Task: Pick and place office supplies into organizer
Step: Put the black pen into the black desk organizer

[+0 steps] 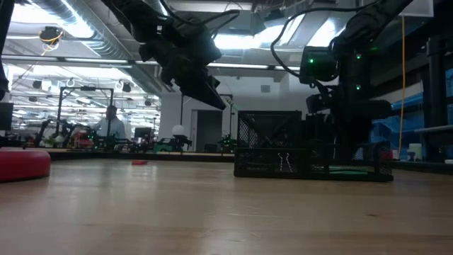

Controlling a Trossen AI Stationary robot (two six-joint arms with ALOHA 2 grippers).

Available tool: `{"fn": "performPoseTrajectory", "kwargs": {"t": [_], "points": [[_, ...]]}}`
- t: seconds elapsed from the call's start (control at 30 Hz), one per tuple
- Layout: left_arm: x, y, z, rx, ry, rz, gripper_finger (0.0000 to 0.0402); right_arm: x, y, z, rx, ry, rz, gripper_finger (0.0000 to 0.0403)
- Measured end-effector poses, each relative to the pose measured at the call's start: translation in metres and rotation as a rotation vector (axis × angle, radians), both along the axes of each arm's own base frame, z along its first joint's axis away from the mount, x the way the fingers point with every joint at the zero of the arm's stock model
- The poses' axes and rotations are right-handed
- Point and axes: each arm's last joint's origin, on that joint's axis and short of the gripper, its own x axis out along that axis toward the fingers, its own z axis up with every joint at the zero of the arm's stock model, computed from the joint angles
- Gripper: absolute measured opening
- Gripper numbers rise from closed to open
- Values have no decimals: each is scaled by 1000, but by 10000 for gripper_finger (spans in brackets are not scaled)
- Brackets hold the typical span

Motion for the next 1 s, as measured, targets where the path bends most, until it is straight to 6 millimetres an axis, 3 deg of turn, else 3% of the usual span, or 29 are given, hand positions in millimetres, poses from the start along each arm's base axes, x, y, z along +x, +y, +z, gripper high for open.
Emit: {"fn": "performPoseTrajectory", "kwargs": {"t": [0.37,0.7,1.0], "points": [[-1,0,-1,0,13,-5,48,10,12,-17,30,39,79,161],[-1,0,-1,-1,16,-5,48,16,11,-32,39,63,82,159],[-1,0,-1,-1,17,-5,49,17,11,-33,36,61,81,99]]}}
